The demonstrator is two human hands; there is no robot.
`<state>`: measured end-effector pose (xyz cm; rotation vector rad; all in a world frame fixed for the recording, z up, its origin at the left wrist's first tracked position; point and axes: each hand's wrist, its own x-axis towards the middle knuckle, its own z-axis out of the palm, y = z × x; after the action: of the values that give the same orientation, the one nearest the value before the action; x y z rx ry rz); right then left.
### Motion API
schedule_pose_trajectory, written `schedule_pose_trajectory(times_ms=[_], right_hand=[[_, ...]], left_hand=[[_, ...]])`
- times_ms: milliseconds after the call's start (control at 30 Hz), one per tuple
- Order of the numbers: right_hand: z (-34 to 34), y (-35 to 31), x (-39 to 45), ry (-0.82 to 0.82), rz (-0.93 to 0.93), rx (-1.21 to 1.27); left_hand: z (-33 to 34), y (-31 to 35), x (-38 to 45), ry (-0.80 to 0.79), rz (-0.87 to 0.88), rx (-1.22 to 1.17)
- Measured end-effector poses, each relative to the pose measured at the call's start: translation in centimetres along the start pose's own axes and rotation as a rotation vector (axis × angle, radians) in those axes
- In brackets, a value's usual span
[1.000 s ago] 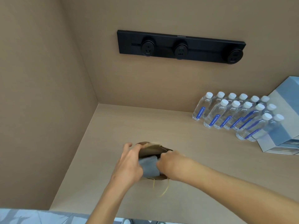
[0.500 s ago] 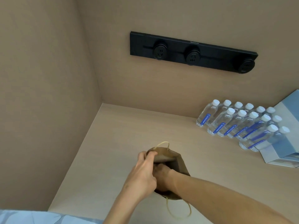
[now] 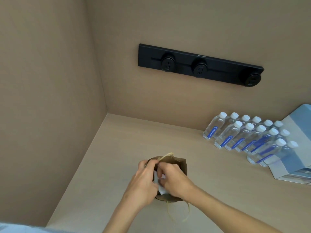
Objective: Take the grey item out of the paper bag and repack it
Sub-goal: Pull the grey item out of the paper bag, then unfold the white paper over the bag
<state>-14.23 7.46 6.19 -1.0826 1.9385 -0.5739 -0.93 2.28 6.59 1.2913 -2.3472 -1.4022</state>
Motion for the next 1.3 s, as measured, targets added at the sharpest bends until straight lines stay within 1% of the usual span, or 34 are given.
schedule_pose_trajectory(times_ms=[67,200,267,333,367,433,533,600,667,700,767,800,867,933,967,1000,1100,1167,1300], right_hand=[[-2.6,0.0,-1.7,0.081,-0.105,0.231],[-5.6,0.2,-5.2,0.134,-0.305,0.741],[-5.7,0.5,-5.9,0.172,-0.376,0.909],[-5.5,0.2,-6.2,0.208,-0.421,1.002],[-5.4,0.0,-6.4,0.228,-0.437,1.021],[-5.3,-0.1,-6.4,0.242,-0.458,1.034],[-5.4,-0.4,-6.3,0.245,-0.464,1.011],[-5.8,-0.6,-6.3,0.276,-0.465,0.934],[-6.6,-0.8,-6.4,0.32,-0.432,0.771],[-7.1,-0.8,-6.4,0.304,-0.417,0.719],[-7.8,-0.9,-6.0,0.216,-0.386,0.738],[-8.1,-1.1,-5.7,0.188,-0.373,0.798],[-8.5,-1.3,-5.1,0.167,-0.379,1.014],[-8.2,-1.3,-4.7,0.087,-0.406,1.236],[-8.0,-1.2,-4.7,0.053,-0.413,1.278],[-7.9,-1.1,-4.6,0.04,-0.415,1.276],[-8.0,-1.1,-4.6,0.072,-0.413,1.168],[-8.0,-1.4,-4.4,0.081,-0.406,1.165],[-7.6,-1.5,-4.4,0.013,-0.384,1.188]], left_hand=[[-0.7,-0.1,0.1,0.037,0.026,-0.076],[-1.8,0.2,-0.4,0.192,0.08,-0.295],[-2.4,0.9,-0.9,0.279,0.101,-0.398],[-2.9,2.0,-1.6,0.279,0.136,-0.497],[-3.1,2.7,-2.0,0.247,0.174,-0.509],[-3.0,4.1,-2.3,0.202,0.277,-0.447],[-2.8,5.9,-1.7,0.224,0.36,-0.308],[-3.1,6.7,-1.0,0.25,0.397,-0.249],[-3.3,7.3,-0.6,0.264,0.408,-0.287],[-3.5,7.5,-0.4,0.264,0.405,-0.324],[-3.5,8.1,-0.2,0.254,0.38,-0.414],[-3.5,8.3,-0.1,0.248,0.362,-0.478],[-3.5,8.5,-0.1,0.243,0.335,-0.621],[-3.6,8.5,-0.2,0.235,0.307,-0.732],[-3.7,8.5,-0.3,0.217,0.29,-0.753],[-3.7,8.4,-0.3,0.191,0.273,-0.749],[-3.7,8.4,-0.3,0.123,0.234,-0.724],[-3.6,8.4,-0.2,0.132,0.214,-0.755],[-3.3,8.5,-0.1,0.171,0.142,-0.849]])
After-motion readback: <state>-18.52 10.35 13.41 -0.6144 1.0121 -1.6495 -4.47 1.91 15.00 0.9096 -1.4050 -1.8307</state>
